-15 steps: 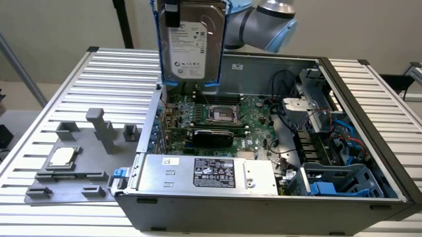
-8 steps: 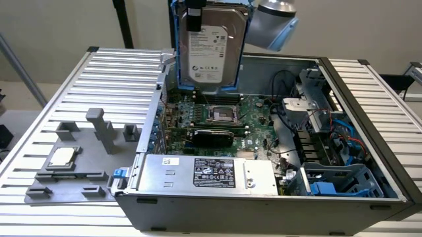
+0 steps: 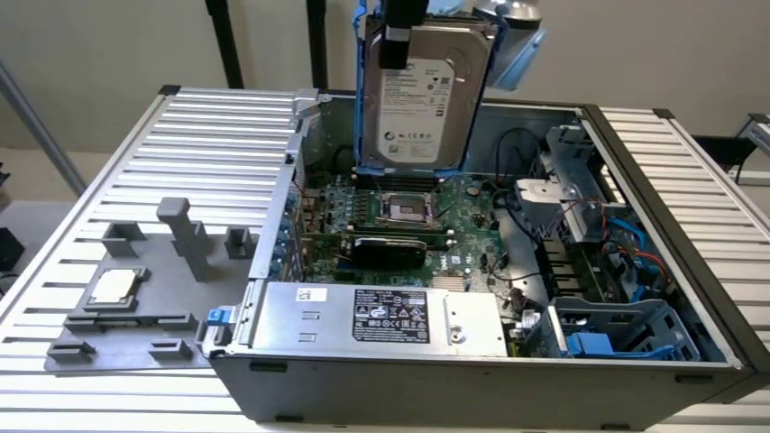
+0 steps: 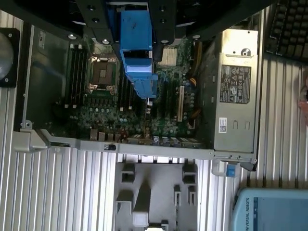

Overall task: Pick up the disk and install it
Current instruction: 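Pick up the disk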

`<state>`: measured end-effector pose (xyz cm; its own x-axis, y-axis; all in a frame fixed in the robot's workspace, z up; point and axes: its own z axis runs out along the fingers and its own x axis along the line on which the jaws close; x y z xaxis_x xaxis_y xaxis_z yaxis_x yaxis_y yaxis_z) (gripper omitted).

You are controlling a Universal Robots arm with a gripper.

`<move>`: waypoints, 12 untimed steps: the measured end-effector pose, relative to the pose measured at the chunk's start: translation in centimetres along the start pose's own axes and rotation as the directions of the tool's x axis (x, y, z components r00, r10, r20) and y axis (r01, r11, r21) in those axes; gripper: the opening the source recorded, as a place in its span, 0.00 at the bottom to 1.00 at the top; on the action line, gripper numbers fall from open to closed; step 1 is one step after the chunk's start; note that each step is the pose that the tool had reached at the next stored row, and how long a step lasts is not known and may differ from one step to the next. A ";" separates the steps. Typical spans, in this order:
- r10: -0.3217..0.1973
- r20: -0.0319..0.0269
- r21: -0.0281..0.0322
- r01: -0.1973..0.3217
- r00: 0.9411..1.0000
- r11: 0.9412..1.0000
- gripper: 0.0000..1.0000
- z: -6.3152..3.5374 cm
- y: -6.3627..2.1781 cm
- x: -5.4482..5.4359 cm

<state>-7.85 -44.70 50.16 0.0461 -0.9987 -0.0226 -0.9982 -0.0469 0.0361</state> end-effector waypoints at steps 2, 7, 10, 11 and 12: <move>0.000 0.000 0.000 0.000 1.000 1.000 0.33 0.02 -0.59 0.5; 0.000 0.000 0.001 0.000 1.000 1.000 0.33 0.11 -2.03 1.7; 0.000 0.000 0.002 0.000 1.000 1.000 0.33 0.16 -2.90 2.5; 0.000 0.000 0.002 0.000 1.000 1.000 0.33 0.18 -3.18 2.7; 0.000 0.000 0.002 0.000 1.000 1.000 0.33 0.20 -3.46 2.9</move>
<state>-4.26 -47.47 49.77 0.0462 -0.9987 -0.0225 -0.9983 -0.0469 0.0339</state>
